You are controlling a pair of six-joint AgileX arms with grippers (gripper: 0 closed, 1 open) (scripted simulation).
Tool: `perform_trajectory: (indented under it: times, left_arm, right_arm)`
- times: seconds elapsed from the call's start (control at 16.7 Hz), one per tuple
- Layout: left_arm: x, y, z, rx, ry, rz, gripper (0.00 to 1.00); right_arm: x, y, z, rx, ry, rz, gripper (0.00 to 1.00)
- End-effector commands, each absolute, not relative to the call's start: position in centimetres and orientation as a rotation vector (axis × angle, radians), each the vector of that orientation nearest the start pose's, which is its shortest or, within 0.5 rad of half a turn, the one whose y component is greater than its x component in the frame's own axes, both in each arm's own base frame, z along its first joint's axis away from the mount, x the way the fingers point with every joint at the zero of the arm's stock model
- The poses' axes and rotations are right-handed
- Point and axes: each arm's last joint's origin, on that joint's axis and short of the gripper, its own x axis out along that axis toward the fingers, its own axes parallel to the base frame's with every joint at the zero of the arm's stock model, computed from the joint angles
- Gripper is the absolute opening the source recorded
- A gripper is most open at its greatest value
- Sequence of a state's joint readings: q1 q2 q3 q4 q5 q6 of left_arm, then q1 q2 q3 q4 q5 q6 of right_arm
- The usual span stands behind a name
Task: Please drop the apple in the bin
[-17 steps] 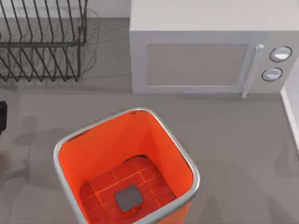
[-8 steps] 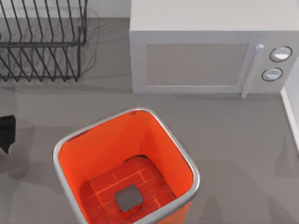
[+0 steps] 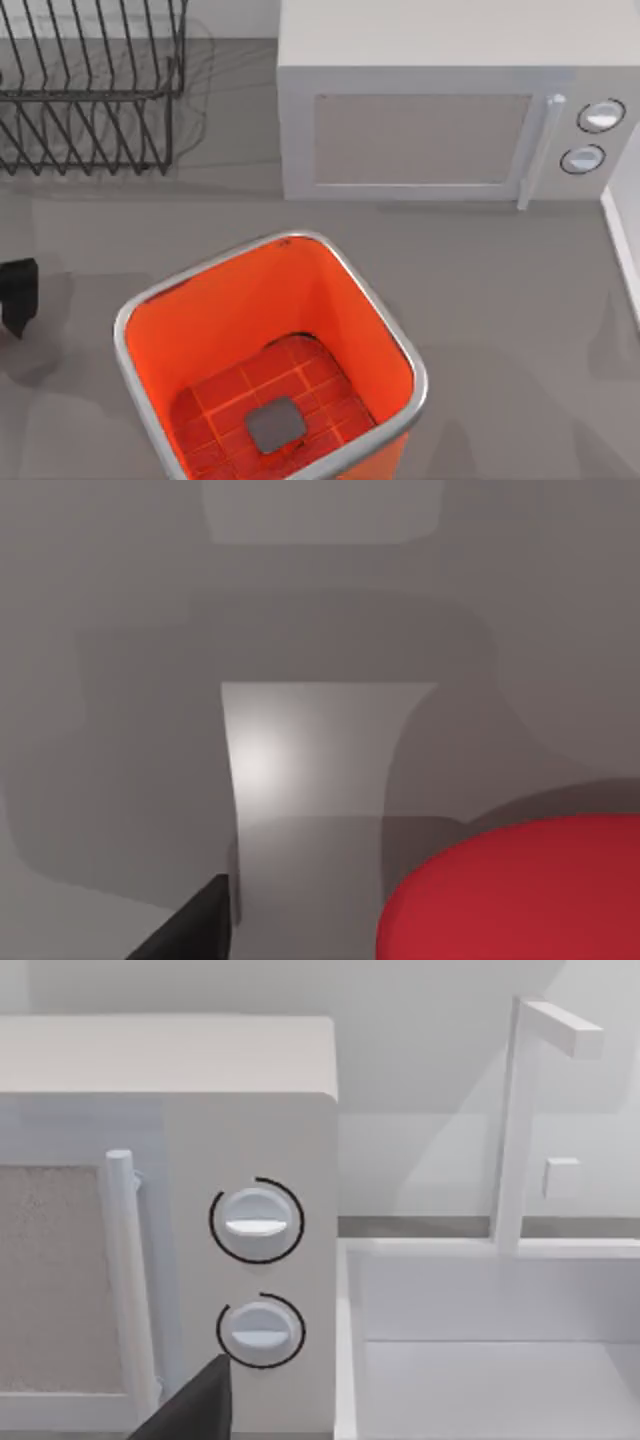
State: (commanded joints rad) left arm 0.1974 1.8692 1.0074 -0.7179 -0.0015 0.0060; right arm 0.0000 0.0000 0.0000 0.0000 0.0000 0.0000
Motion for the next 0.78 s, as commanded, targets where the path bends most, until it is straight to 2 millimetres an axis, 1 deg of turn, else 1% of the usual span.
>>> perform_trajectory:
  times: [0.72, 0.78]
  left_arm:
    - [30.12, 6.18, 10.60, -0.153, 1.574, 0.155, 0.02]
    - [30.12, 6.18, 10.60, -0.153, 1.574, 0.155, 0.00]
  right_arm:
    - [10.57, -0.12, 16.00, 0.000, 0.000, 0.000, 1.00]
    - [10.57, -0.12, 16.00, 0.000, 0.000, 0.000, 1.00]
